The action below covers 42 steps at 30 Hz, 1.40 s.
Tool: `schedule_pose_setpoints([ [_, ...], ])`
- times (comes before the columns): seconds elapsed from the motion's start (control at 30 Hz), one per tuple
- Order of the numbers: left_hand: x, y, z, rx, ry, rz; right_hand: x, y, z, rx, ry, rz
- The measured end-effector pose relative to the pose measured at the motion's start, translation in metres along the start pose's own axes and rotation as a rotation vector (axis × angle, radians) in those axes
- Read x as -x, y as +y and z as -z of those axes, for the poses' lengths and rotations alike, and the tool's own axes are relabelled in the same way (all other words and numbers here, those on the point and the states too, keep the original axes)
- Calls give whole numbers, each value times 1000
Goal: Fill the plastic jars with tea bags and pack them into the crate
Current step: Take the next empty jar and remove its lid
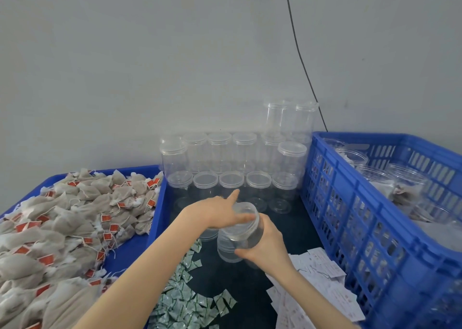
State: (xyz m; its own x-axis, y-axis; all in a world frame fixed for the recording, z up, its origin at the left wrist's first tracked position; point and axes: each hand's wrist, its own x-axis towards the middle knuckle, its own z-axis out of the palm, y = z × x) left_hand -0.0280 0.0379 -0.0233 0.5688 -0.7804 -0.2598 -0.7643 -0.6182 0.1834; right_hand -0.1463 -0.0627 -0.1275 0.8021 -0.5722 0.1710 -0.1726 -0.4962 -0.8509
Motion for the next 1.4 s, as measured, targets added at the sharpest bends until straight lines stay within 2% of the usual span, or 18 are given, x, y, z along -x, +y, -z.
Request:
schedule_pose_setpoints([
  [0.07, 2, -2, 1, 80, -130, -138, -3, 2, 4, -19, 2, -16],
  [0.13, 1, 0, 0, 29, -127, -214, -4, 3, 5, -24, 0, -25],
  [0.23, 0, 4, -1, -25, 49, -119, -5, 6, 3, -10, 0, -36],
  [0.33, -1, 7, 3, 20, 137, 20, -6, 10, 3, -19, 36, -24],
  [0.47, -5, -2, 5, 185, 153, -16, -9, 14, 9, -101, 83, -64],
  [0.6, -28, -22, 0, 72, 234, 37, -9, 20, 16, -178, 156, -99],
  [0.8, -70, -40, -34, 101, 136, 188, -2, 28, 21, -213, 175, -145],
  [0.97, -90, -42, -63, 166, 206, 288, 5, 38, 18, -209, 147, -155],
  [1.13, -97, -42, -77, 271, 223, 274, 8, 42, 16, -225, 125, -170],
  [1.4, -97, -57, -76, 278, 203, 209, 12, 34, -6, -216, 50, -155],
])
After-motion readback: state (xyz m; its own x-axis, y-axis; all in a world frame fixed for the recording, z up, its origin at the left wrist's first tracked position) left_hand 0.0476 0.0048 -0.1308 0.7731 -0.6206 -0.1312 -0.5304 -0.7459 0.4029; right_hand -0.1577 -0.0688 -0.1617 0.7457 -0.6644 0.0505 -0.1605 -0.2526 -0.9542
